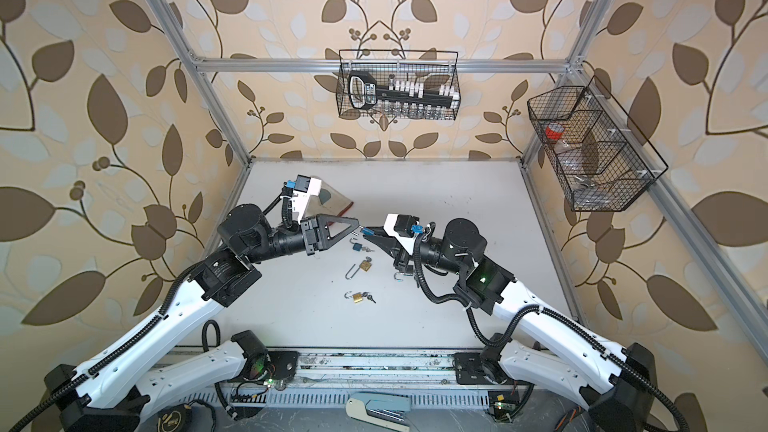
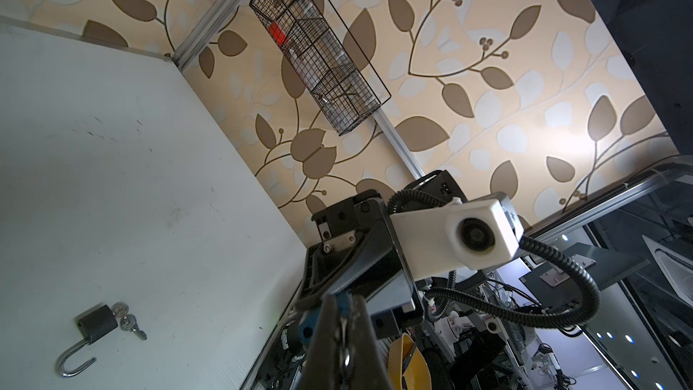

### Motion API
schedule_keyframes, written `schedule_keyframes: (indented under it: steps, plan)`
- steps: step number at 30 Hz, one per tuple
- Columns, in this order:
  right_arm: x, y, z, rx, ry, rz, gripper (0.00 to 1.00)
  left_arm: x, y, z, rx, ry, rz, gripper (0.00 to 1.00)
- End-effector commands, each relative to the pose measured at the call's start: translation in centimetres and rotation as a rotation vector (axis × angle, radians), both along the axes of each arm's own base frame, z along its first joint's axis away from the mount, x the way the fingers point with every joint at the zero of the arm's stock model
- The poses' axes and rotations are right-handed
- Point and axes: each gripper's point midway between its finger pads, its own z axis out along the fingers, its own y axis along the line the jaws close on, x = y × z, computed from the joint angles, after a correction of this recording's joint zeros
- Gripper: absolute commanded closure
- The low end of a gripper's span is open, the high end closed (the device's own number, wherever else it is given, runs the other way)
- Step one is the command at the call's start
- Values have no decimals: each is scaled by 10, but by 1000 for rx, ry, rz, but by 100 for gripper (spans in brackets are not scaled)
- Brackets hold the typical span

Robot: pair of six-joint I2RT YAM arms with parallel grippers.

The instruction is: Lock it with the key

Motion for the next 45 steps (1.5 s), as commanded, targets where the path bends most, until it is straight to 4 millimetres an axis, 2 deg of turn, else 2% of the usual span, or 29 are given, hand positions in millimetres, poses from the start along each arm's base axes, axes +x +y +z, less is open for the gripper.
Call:
schedule_keyframes:
  steps: [1,2,10,11,13,15,19,24,31,41,45]
  plan:
    - [-13,-1,29,60,-25,50,95,-10,5,36,-54,-105,-11,100]
    - [-15,-1,30,62,-11,58,100,-10,5,35,-41,-113,-7,100]
    - [-19,6,36,36,222,117,100,-17,12,46,66,-265,5,100]
    - [-20,7,36,29,257,129,100,-20,12,48,74,-289,1,97]
    - [-23,8,38,23,298,142,100,-23,15,53,89,-327,1,83]
    - [-23,5,38,7,326,128,100,-25,19,56,108,-358,16,73]
    - [-21,-2,37,-28,366,94,100,-27,24,58,141,-390,34,67]
    - [-29,-2,37,-64,382,135,100,-32,16,51,161,-389,-39,56]
    - [-33,-2,43,-56,372,163,100,-33,10,45,167,-372,-83,56]
    - [-40,-3,51,-37,361,193,100,-35,9,44,162,-367,-100,75]
    - [-40,-3,53,-32,363,195,100,-38,8,43,156,-368,-118,75]
